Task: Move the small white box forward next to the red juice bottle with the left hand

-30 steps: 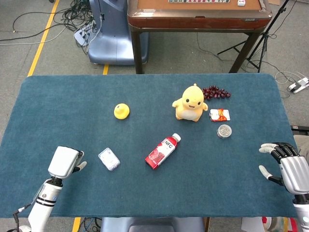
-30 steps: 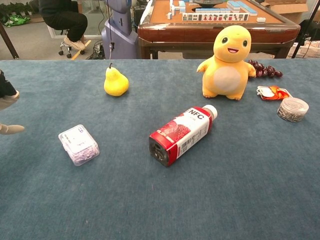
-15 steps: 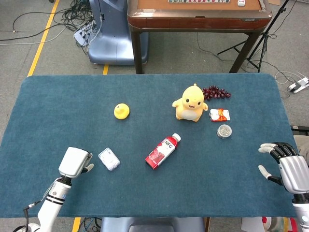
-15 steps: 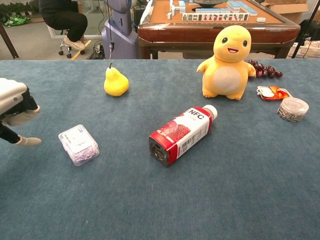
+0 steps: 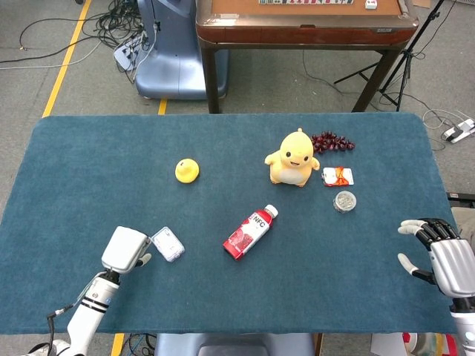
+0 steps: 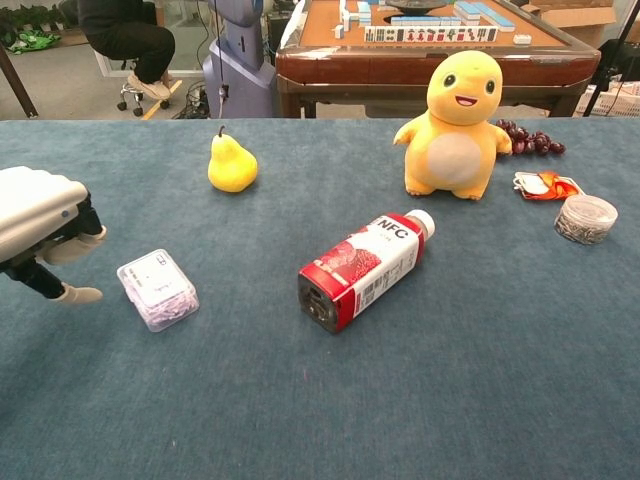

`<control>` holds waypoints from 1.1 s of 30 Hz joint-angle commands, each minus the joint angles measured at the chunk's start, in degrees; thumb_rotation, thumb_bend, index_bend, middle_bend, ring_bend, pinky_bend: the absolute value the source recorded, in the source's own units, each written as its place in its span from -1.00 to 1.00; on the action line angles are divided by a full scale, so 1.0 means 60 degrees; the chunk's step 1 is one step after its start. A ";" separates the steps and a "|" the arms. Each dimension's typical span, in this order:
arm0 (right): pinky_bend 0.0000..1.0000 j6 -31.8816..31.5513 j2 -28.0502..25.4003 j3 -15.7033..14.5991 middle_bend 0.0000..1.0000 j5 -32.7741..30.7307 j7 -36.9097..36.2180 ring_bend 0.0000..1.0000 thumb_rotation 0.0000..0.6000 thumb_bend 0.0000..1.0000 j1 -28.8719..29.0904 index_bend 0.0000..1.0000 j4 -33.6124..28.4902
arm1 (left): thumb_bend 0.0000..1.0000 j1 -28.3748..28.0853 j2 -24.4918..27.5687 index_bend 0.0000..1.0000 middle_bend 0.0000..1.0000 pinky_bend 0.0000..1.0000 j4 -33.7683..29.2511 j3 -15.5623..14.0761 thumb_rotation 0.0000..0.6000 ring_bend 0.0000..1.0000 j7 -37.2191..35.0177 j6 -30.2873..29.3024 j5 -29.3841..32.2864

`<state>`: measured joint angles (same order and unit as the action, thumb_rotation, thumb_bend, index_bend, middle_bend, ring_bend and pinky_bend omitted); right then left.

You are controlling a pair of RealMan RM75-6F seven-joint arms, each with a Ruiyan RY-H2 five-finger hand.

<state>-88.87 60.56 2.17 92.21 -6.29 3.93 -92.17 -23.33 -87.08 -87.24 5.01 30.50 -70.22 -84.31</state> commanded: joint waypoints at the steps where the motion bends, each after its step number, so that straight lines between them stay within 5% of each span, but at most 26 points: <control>1: -0.52 0.0019 0.0011 0.0003 -0.32 -0.0015 0.0011 -0.55 1.00 -0.54 0.0005 -0.22 0.0003 | -1.00 -0.0070 -0.0062 0.98 1.00 1.00 0.0006 0.0043 1.00 0.98 -0.0007 0.0028 0.0034; 33: -0.52 0.0080 -0.0029 -0.0032 -0.32 0.0002 -0.0014 -0.55 1.00 -0.54 -0.0004 -0.22 -0.0041 | -1.00 -0.0930 -0.0856 0.98 1.00 1.00 0.0574 0.0430 1.00 0.98 0.0884 0.0579 0.0985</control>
<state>-88.38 60.39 1.98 92.22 -6.38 3.91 -92.42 -28.66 -92.14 -83.54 7.36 35.48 -66.97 -78.71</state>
